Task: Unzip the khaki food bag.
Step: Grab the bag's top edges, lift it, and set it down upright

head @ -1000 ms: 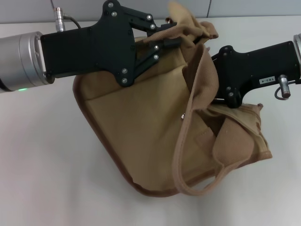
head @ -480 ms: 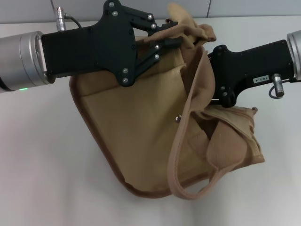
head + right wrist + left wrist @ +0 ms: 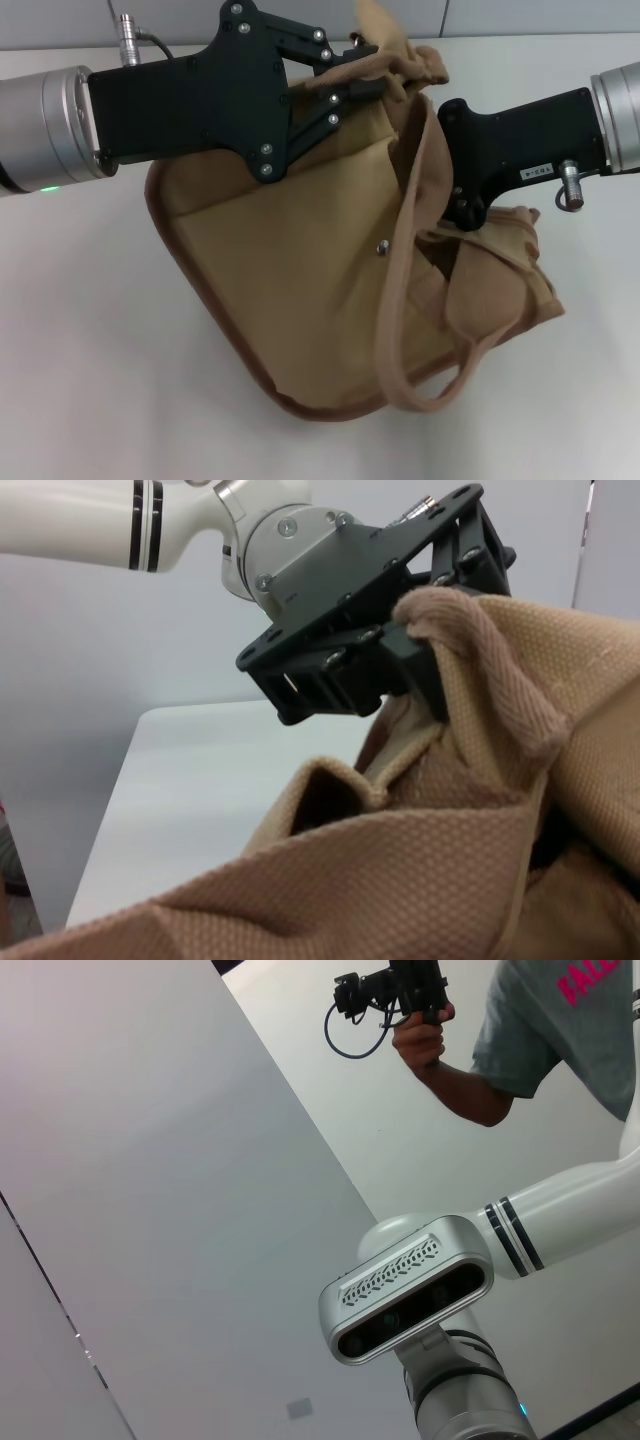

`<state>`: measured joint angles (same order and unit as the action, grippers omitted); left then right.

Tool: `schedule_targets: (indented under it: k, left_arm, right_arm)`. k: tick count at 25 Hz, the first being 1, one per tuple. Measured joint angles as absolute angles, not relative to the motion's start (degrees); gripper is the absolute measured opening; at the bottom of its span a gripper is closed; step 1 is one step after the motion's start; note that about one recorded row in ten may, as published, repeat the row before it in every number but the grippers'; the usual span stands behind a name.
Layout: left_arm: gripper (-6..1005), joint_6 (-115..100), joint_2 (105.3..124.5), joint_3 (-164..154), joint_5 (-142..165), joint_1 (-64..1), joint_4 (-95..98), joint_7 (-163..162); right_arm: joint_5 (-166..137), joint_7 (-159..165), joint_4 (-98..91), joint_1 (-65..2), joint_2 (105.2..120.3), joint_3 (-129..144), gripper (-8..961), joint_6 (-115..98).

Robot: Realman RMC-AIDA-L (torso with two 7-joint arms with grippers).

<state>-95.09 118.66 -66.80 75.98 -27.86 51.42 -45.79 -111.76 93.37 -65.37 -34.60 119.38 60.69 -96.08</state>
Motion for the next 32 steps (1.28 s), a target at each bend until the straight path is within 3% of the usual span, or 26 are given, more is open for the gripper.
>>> schedule_targets:
  k: [7, 32]
  left_arm:
    - [93, -95.0, 118.65, -66.6, 76.0, -27.8, 51.4, -45.7]
    - [93, -95.0, 118.65, -66.3, 75.8, -27.4, 51.4, -45.3]
  right_arm:
    - [-111.5, 93.4, -65.9, -33.9, 119.45, 60.3, 22, -96.0]
    - [-109.3, 93.3, -71.8, -27.0, 119.24, 54.5, 5, -98.9]
